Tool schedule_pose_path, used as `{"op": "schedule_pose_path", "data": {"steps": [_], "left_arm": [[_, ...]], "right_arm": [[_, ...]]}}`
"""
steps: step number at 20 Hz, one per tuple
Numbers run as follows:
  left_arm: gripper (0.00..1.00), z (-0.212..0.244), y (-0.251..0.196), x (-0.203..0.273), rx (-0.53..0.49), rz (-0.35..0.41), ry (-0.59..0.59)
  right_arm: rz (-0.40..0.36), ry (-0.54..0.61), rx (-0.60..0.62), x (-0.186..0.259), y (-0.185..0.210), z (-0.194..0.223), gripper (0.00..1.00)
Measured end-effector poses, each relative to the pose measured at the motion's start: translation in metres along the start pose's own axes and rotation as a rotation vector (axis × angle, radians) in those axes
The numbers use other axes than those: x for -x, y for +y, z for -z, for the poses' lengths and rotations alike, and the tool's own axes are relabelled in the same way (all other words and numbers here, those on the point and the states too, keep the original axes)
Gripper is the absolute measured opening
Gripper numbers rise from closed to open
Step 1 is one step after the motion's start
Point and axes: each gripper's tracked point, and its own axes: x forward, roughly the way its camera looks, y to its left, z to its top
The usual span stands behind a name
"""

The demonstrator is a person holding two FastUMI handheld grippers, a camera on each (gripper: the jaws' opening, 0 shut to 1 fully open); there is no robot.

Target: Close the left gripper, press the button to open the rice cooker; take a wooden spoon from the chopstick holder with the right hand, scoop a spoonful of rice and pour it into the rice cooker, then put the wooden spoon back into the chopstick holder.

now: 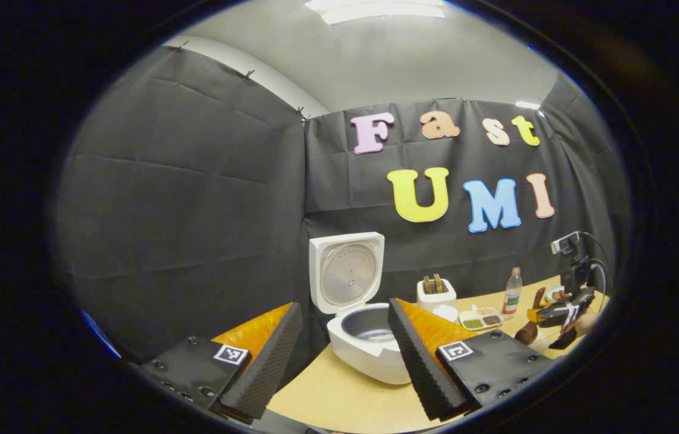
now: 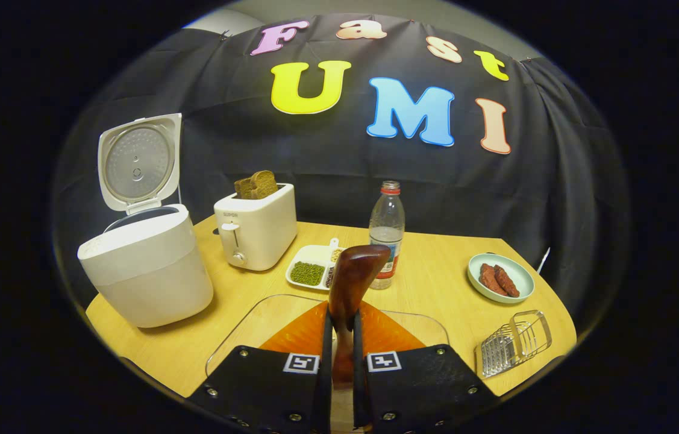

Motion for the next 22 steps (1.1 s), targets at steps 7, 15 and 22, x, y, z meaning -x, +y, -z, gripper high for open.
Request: {"op": "schedule_pose_path", "data": {"steps": [7,15,22], "left_arm": [[0.94,0.001,-0.004,0.006,0.007,-0.007,0.004],[0.99,0.001,-0.015,0.01,0.015,-0.004,0.01],[0.94,-0.004,-0.028,0.01,0.002,0.014,0.009]], "right_arm": [[-0.094,0.05,-0.102,0.01,0.031,0.009,0.15],[-0.144,0.136,-0.493,0.011,0.018,0.01,0.15],[-0.163,0.186,-0.841,0.009,-0.015,0.016,0.15]]}}
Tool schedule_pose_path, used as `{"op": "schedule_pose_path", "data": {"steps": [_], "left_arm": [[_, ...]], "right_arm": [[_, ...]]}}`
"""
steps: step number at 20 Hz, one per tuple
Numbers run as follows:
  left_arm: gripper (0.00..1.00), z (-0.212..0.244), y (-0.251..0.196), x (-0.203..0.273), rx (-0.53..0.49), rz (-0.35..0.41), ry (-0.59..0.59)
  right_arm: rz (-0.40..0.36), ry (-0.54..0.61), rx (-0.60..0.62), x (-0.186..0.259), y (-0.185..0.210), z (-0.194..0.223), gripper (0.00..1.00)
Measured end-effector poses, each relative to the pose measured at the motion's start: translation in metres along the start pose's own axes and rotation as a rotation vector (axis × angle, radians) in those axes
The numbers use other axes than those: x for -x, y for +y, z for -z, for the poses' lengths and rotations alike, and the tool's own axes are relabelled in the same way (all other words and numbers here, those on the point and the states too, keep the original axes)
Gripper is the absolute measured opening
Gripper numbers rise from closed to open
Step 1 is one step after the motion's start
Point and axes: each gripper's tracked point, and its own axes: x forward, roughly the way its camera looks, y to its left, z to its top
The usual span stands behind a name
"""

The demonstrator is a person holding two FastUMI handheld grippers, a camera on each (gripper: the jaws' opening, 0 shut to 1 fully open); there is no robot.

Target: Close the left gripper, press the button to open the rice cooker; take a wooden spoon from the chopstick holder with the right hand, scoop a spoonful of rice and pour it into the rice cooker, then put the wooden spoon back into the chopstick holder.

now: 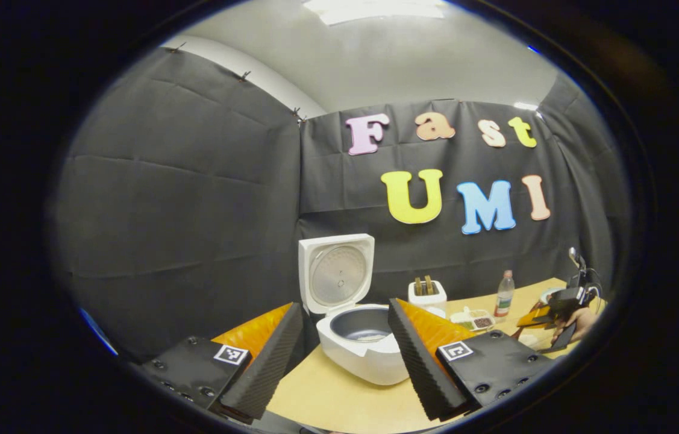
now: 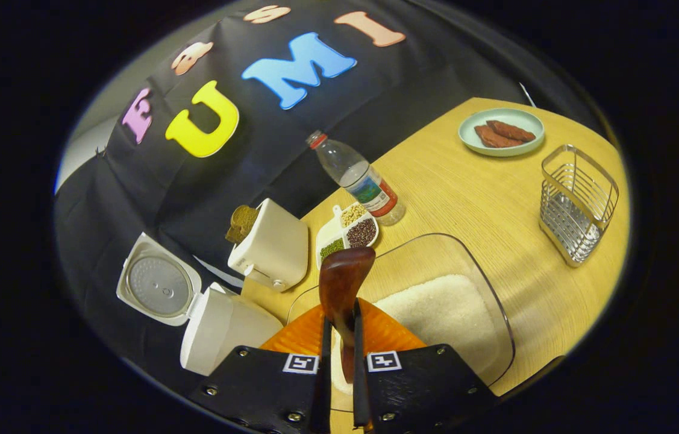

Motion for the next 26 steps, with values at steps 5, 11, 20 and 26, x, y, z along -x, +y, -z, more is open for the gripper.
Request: {"op": "schedule_pose_path", "data": {"steps": [5,11,20,26], "left_arm": [[0.94,0.0,-0.011,0.001,-0.002,0.013,0.003],[0.99,-0.002,-0.017,0.002,-0.001,0.024,-0.007],[1.0,0.01,-0.005,0.005,0.029,0.012,-0.004],[0.99,0.021,0.016,0.007,0.039,-0.022,0.005]], "right_arm": [[-0.05,-0.036,-0.126,0.014,-0.003,-0.03,0.15],[-0.151,-0.057,-0.243,0.03,0.018,-0.057,0.15],[-0.307,-0.035,-0.26,0.038,0.1,-0.066,0.15],[-0.38,-0.021,-0.221,0.027,0.163,-0.062,0.15]]}}
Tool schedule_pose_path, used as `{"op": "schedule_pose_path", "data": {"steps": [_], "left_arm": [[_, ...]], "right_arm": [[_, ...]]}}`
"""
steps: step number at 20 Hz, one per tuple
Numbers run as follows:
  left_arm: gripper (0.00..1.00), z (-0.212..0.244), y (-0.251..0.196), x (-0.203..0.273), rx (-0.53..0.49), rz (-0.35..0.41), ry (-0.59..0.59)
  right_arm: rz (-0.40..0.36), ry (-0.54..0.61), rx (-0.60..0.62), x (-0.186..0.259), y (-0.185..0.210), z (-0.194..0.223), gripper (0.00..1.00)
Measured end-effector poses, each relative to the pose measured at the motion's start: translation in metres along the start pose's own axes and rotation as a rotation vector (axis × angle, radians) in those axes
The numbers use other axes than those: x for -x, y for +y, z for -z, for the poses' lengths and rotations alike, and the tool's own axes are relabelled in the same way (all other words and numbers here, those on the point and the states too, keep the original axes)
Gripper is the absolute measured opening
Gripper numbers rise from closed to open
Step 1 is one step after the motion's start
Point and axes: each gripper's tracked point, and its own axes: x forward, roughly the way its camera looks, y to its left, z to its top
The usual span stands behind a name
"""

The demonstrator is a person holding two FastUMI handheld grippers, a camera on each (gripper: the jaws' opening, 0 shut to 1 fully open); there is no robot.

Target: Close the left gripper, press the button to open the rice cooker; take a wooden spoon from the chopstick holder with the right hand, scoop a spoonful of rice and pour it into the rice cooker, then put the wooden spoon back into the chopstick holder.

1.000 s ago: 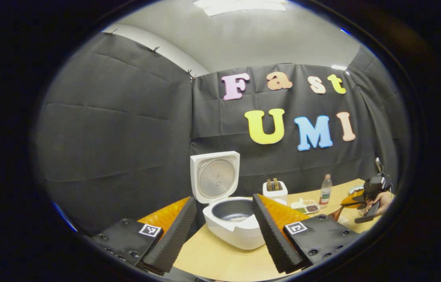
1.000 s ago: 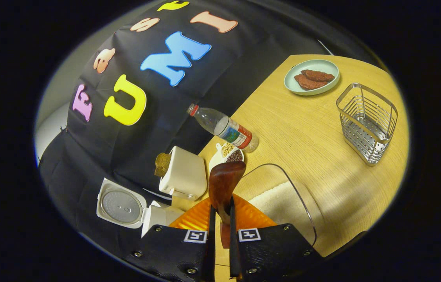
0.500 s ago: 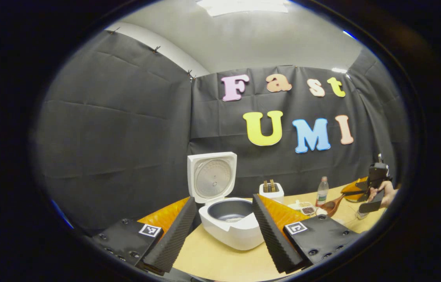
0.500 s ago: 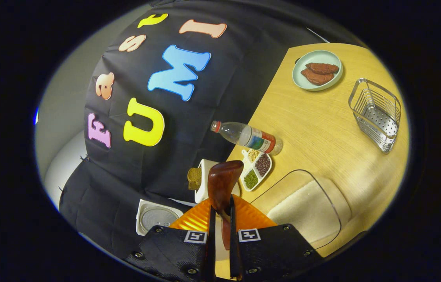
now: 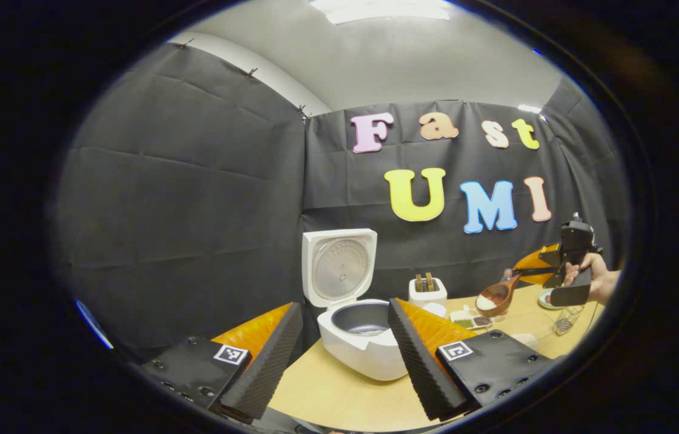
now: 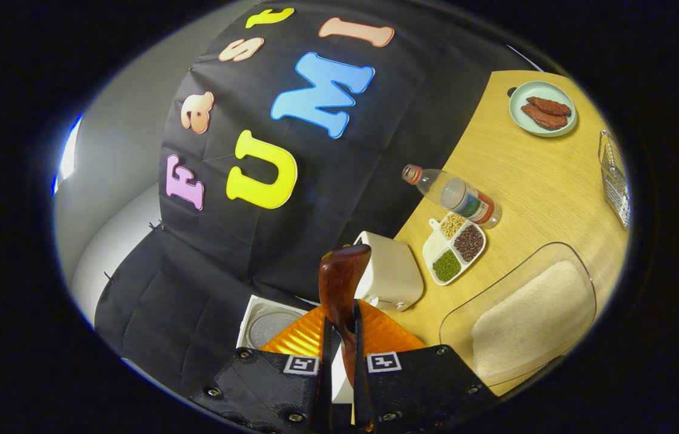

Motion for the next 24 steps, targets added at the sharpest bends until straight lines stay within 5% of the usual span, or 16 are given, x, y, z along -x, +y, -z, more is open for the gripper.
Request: {"op": "schedule_pose_path", "data": {"steps": [13,24], "left_arm": [[0.99,0.039,0.071,0.016,0.025,-0.14,0.062],[0.99,0.069,0.125,0.047,0.013,-0.274,0.134]], "right_arm": [[-0.086,0.113,0.11,-0.09,0.085,0.071,0.15],[-0.078,0.214,0.289,-0.177,0.093,0.16,0.15]]}}
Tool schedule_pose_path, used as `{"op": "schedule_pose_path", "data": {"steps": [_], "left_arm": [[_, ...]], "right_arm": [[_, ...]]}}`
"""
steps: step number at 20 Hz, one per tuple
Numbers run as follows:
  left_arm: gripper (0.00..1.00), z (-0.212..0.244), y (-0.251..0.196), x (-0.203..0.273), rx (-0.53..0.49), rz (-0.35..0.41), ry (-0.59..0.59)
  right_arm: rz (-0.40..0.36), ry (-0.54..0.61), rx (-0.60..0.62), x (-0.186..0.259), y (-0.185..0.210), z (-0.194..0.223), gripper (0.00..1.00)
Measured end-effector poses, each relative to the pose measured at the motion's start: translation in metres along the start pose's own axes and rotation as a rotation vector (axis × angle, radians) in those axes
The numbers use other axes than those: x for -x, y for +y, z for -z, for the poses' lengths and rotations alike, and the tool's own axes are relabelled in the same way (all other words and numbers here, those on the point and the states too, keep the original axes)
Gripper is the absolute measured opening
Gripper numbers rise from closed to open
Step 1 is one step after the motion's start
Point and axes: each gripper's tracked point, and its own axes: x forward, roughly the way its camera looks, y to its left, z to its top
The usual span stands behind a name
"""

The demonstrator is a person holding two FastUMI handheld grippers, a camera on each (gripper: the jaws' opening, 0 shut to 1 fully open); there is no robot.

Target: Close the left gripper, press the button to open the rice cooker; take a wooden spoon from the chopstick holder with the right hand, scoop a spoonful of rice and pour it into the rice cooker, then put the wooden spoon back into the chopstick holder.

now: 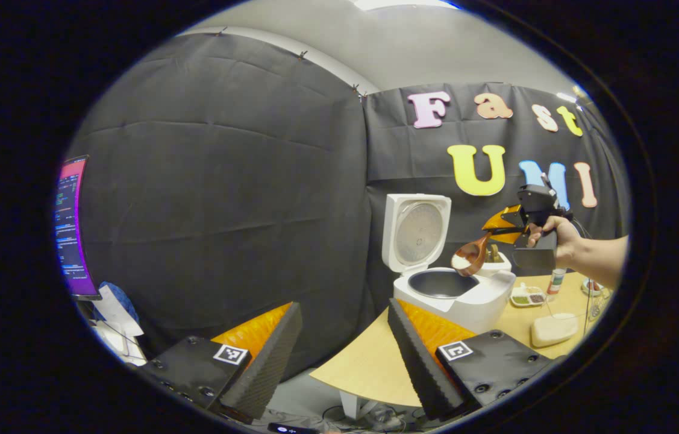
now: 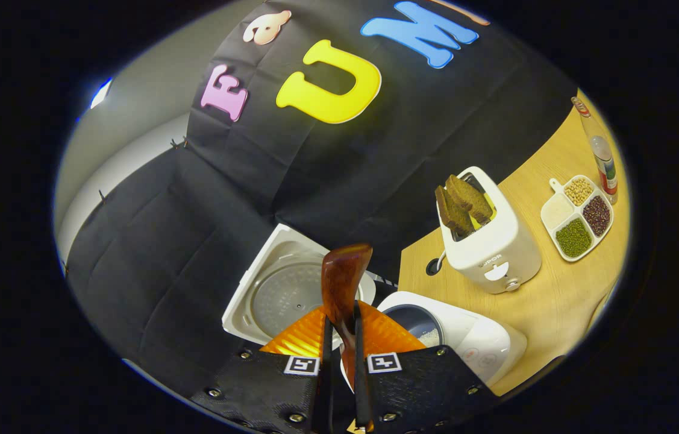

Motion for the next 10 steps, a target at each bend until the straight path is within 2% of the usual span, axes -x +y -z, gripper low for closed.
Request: {"op": "schedule_pose_path", "data": {"steps": [4,8,9,10], "left_arm": [[0.99,0.0,0.008,0.005,0.003,-0.023,-0.003],[0.99,0.007,0.011,0.004,0.006,-0.036,0.013],[0.94,0.007,0.01,0.003,0.008,-0.035,0.014],[0.97,0.007,0.011,0.004,0.007,-0.035,0.013]], "right_arm": [[0.057,0.03,0.134,-0.029,-0.007,0.018,0.15],[0.113,0.053,0.407,-0.041,-0.012,0.029,0.15],[0.117,0.048,0.477,-0.04,-0.011,0.03,0.15],[0.121,0.04,0.54,-0.039,-0.009,0.03,0.15]]}}
